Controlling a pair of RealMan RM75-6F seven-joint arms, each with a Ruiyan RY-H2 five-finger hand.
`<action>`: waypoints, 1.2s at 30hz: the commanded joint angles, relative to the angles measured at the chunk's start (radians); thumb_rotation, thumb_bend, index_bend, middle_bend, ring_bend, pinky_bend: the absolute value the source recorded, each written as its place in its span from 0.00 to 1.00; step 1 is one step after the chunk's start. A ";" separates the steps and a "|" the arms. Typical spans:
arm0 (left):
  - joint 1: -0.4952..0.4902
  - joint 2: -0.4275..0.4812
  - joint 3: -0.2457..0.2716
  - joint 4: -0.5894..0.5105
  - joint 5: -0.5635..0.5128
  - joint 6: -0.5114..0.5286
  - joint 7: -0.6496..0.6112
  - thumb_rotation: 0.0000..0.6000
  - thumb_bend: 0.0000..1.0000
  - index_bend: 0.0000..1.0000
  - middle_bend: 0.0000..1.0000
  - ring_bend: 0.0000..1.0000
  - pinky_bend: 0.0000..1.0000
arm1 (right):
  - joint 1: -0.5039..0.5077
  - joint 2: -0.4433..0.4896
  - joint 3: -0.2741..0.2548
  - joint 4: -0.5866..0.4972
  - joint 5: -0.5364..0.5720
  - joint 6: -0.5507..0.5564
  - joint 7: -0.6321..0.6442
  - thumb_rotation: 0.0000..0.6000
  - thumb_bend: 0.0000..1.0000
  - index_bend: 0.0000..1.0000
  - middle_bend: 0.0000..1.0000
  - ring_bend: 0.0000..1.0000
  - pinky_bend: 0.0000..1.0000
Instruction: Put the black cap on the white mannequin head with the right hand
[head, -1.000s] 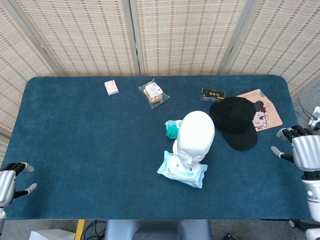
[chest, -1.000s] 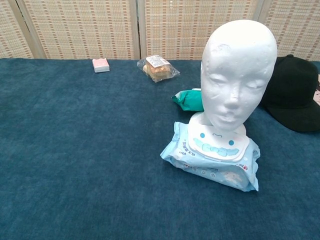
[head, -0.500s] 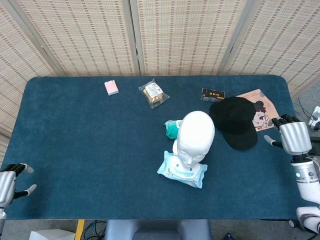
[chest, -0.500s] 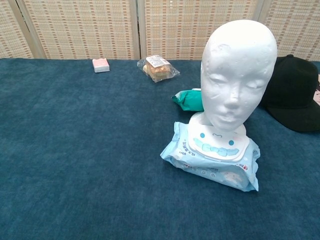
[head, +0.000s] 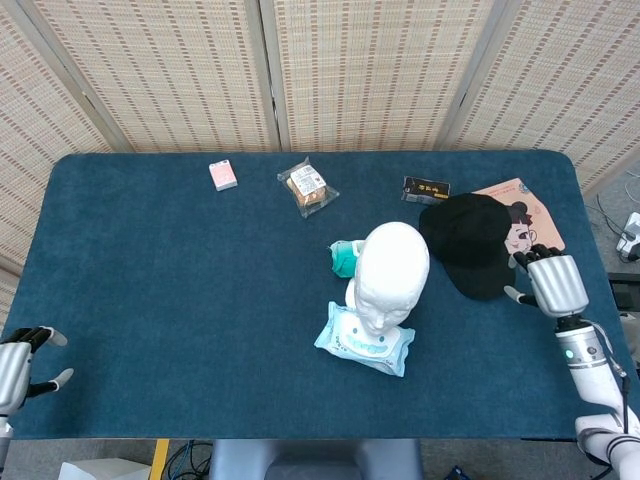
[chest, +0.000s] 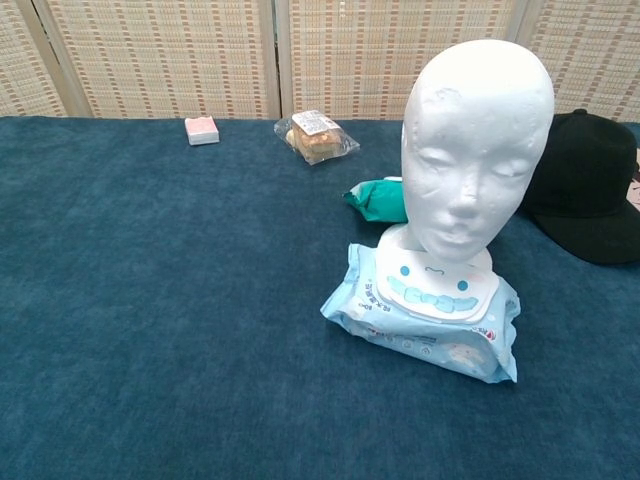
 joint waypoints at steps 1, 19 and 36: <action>-0.001 0.000 0.000 -0.002 0.001 0.000 0.003 1.00 0.12 0.47 0.45 0.35 0.54 | -0.002 -0.018 -0.011 0.029 0.004 -0.024 0.013 1.00 0.00 0.51 0.59 0.40 0.53; 0.000 0.000 0.002 0.006 0.002 -0.004 -0.008 1.00 0.12 0.47 0.45 0.35 0.54 | 0.014 -0.117 -0.046 0.173 0.018 -0.143 0.066 1.00 0.00 0.51 0.58 0.39 0.53; -0.002 0.004 0.003 0.006 0.000 -0.013 -0.016 1.00 0.12 0.47 0.45 0.35 0.54 | 0.033 -0.163 -0.047 0.236 0.037 -0.197 0.031 1.00 0.00 0.51 0.59 0.38 0.53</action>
